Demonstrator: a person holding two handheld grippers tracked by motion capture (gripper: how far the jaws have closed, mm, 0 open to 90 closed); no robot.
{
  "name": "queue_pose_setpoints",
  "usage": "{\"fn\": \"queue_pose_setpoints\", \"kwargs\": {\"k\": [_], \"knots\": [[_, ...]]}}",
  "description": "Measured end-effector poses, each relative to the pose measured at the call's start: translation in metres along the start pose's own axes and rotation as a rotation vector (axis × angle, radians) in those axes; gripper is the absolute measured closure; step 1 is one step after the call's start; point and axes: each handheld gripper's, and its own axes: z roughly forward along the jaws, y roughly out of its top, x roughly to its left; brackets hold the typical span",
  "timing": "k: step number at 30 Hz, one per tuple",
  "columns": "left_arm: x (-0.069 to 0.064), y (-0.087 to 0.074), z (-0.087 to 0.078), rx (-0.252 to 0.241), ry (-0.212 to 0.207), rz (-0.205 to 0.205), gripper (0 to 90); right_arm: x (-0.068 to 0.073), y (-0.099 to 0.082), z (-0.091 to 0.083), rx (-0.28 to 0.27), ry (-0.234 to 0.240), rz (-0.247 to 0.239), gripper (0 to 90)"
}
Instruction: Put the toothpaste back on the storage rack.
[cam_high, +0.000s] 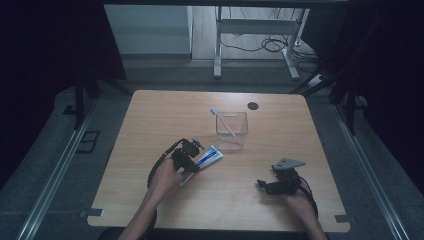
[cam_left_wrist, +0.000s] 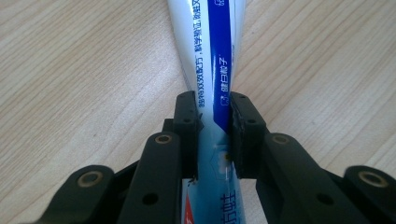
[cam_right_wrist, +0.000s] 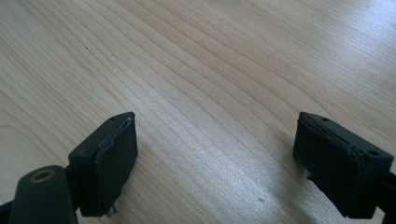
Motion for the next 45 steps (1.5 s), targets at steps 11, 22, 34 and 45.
{"fn": "queue_pose_setpoints", "kwargs": {"k": [11, 22, 34, 45], "knots": [[-0.002, -0.005, -0.021, -0.098, -0.055, 0.023, 76.2, 0.0, 0.0, 0.0, 0.0, 0.001, -0.002, 13.6], [-0.006, -0.012, -0.052, -0.197, -0.06, 0.056, 76.3, 0.0, 0.0, 0.0, -0.001, 0.001, -0.003, 13.6], [-0.006, -0.012, -0.075, -0.287, -0.07, 0.075, 76.7, 0.0, 0.0, 0.0, 0.002, 0.002, -0.005, 13.6], [-0.01, 0.001, -0.091, -0.331, -0.063, 0.09, 77.3, 0.0, 0.0, 0.0, 0.002, 0.002, -0.004, 13.6]]}}
